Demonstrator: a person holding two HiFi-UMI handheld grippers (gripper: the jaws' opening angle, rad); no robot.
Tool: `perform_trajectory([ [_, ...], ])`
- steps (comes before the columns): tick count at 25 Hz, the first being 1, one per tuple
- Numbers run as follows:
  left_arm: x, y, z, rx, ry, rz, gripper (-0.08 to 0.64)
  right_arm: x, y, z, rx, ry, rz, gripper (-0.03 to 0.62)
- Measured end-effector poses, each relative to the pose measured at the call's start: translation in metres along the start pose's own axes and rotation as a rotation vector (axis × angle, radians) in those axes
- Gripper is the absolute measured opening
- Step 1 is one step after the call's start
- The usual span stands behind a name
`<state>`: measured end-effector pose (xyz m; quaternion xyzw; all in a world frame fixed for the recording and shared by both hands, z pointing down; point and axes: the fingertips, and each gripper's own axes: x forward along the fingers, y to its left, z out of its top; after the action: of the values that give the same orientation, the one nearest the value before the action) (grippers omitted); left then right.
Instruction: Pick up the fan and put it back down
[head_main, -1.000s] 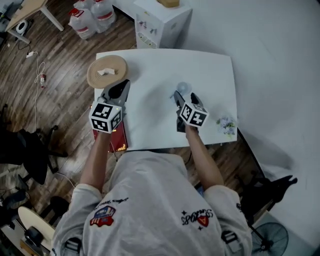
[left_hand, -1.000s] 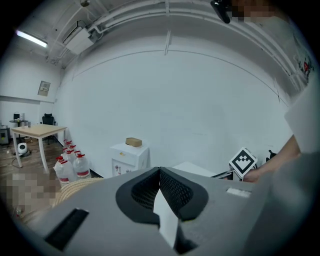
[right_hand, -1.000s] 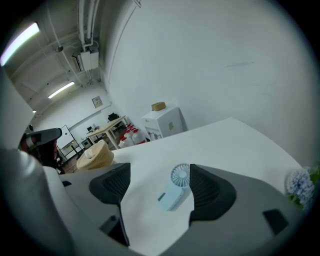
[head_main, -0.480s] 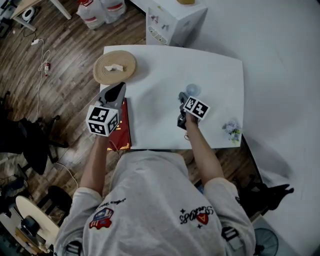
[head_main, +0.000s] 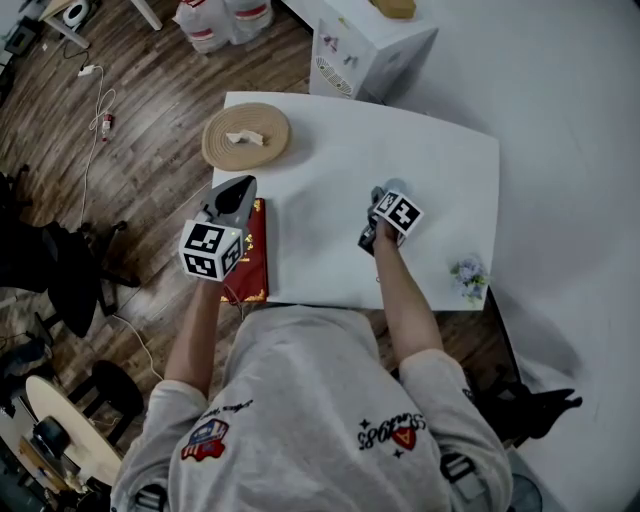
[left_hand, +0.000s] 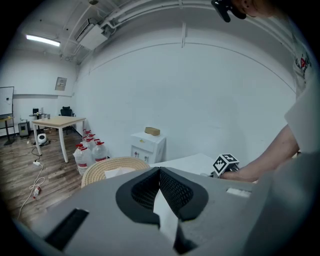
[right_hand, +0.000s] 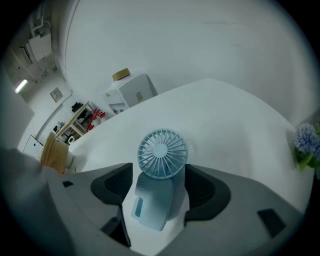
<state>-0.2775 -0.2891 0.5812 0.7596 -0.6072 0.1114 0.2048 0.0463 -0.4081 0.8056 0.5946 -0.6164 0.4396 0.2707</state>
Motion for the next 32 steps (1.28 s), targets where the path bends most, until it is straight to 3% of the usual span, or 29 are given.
perform_trajectory([
  [4, -0.003, 0.003, -0.004, -0.008, 0.009, 0.014, 0.005, 0.006, -0.003, -0.005, -0.048, 0.032, -0.049, 0.297],
  [8, -0.004, 0.004, -0.006, -0.011, 0.01, 0.022, 0.005, 0.006, -0.009, -0.004, -0.095, 0.056, -0.046, 0.244],
  [16, -0.004, -0.005, -0.005, -0.005, 0.012, 0.011, 0.005, 0.002, -0.009, -0.008, -0.148, 0.088, 0.037, 0.225],
  [26, -0.006, -0.029, -0.002, 0.018, 0.002, -0.035, 0.005, -0.028, 0.009, -0.003, -0.244, -0.001, 0.151, 0.225],
  [32, -0.011, -0.043, 0.003, 0.032, -0.016, -0.062, 0.005, -0.068, 0.032, 0.027, -0.373, -0.142, 0.225, 0.225],
])
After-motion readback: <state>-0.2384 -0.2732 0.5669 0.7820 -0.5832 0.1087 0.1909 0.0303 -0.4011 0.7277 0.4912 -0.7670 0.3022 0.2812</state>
